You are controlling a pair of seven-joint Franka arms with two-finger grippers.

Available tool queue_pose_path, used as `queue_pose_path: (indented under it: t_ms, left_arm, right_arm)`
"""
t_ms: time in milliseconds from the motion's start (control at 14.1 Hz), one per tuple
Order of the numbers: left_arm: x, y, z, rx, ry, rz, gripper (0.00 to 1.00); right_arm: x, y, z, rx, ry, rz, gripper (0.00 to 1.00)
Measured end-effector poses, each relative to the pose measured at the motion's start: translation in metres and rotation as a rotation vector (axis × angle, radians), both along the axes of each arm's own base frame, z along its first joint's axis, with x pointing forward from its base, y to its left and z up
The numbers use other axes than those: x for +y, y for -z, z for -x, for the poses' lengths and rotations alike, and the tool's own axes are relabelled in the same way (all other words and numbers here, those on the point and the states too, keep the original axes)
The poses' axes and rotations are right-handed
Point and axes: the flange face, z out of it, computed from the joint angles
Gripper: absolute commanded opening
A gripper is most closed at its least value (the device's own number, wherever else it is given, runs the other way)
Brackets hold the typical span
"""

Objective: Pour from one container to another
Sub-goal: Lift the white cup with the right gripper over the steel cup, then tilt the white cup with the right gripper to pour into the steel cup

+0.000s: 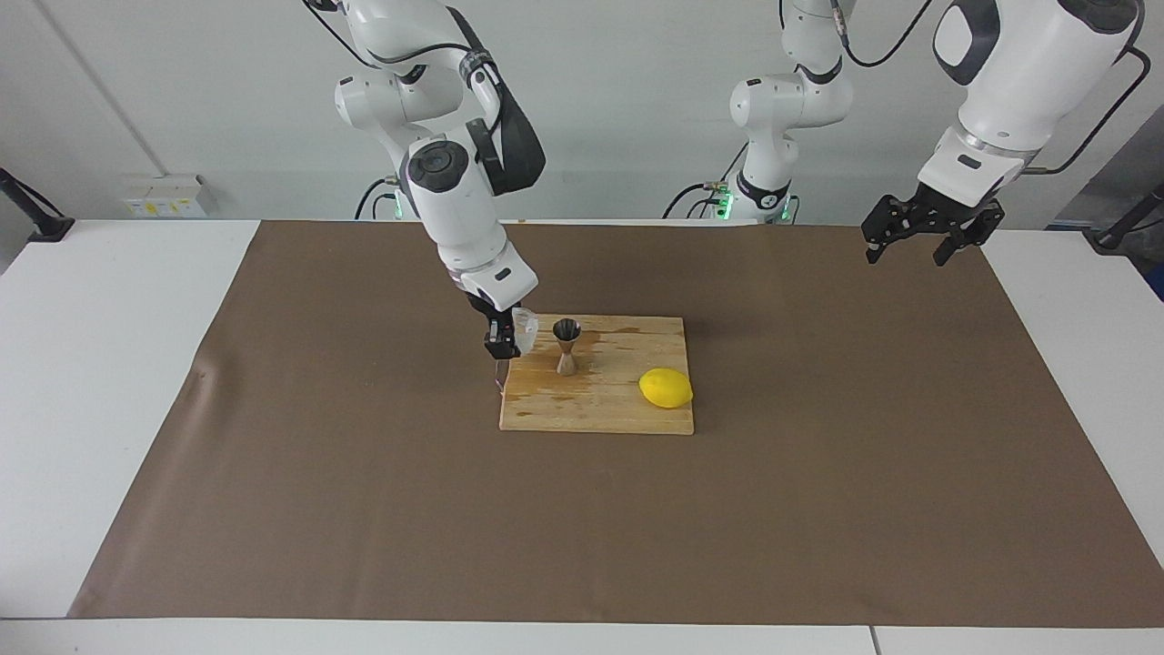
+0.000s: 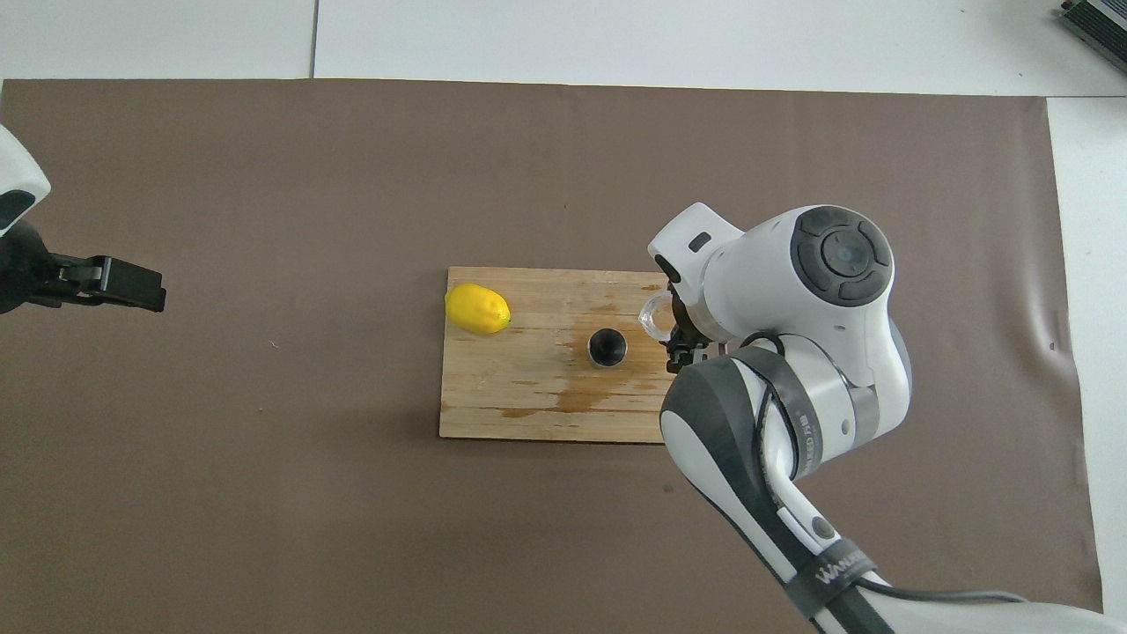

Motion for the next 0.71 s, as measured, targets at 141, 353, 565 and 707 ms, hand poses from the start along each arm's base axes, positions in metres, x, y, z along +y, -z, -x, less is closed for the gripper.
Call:
queue_pose_path:
  t_ms: [141, 353, 565, 707]
  left_arm:
    - [0.000, 0.000, 0.000, 0.000, 0.000, 0.000, 1.00]
    - [0.000, 0.000, 0.000, 0.000, 0.000, 0.000, 1.00]
    - [0.000, 0.000, 0.000, 0.000, 0.000, 0.000, 1.00]
    - [0.000, 0.000, 0.000, 0.000, 0.000, 0.000, 1.00]
  right_arm:
    - [0.008, -0.001, 0.003, -0.001, -0.014, 0.022, 0.43]
    - [0.020, -0.001, 0.004, -0.012, -0.017, 0.072, 0.43]
    - [0.032, 0.001, 0.008, -0.026, -0.030, 0.117, 0.43]
    - [0.036, 0.001, 0.011, -0.033, -0.032, 0.149, 0.43]
